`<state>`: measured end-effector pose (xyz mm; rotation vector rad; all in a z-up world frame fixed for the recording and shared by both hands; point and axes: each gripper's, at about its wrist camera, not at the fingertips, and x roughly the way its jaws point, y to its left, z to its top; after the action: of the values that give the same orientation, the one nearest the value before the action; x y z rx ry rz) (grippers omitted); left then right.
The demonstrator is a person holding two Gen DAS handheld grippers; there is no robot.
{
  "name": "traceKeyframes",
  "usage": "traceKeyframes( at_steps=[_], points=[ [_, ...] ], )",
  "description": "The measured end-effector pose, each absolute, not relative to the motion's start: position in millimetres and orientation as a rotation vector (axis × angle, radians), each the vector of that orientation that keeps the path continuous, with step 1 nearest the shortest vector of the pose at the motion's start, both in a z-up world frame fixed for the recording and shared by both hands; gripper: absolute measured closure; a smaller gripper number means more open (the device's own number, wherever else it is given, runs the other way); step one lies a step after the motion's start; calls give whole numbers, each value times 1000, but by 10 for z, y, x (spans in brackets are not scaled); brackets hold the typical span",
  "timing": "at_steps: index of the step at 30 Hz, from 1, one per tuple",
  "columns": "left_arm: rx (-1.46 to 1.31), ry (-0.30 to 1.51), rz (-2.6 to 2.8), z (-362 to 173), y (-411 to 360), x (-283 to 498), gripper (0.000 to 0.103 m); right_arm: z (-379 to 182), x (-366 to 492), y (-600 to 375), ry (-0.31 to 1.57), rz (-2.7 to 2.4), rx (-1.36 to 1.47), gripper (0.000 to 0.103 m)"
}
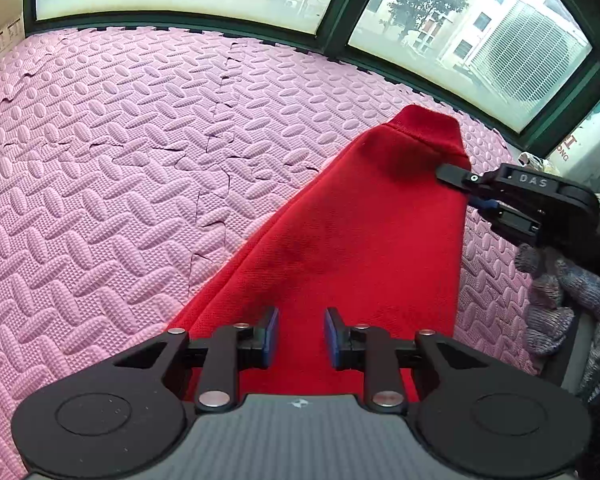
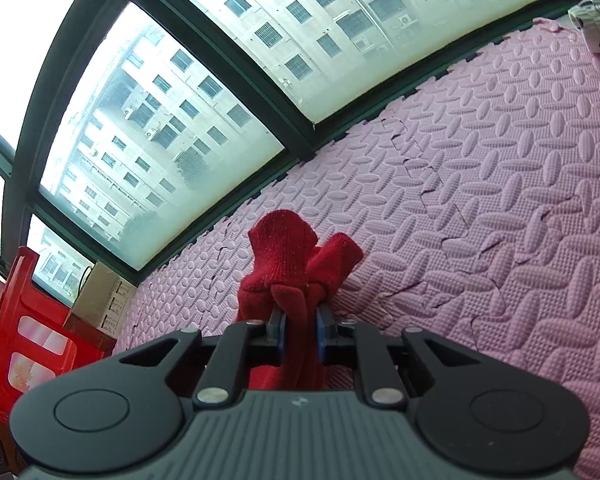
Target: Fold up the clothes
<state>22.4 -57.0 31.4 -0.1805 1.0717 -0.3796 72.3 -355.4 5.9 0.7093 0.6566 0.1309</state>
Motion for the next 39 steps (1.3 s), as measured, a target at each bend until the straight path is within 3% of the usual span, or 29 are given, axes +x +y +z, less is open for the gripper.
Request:
traceKeyframes(
  at_steps=[12, 16, 27, 30, 34, 39],
  points=[
    [-265, 1007, -353, 735, 139, -96, 75, 788, 455, -3096, 561, 269, 533, 91],
    [-222, 976, -305, 897, 508, -504, 62, 1027, 217, -2826, 533, 323, 423, 91],
    [-327, 1008, -222, 774, 1198, -1602, 57, 1337, -519, -2016, 479, 477, 121, 92],
    [-380, 1010, -234, 672, 1248, -1629, 62, 1355, -782, -1702, 457, 540, 2, 92],
    [-451, 991, -266, 620, 1337, -1589, 82, 1266, -1121, -1341, 440, 622, -145, 92],
    [-480, 962, -279, 611, 1431, -1574, 94, 1060, -1524, -971, 415, 730, -341, 92]
  ],
)
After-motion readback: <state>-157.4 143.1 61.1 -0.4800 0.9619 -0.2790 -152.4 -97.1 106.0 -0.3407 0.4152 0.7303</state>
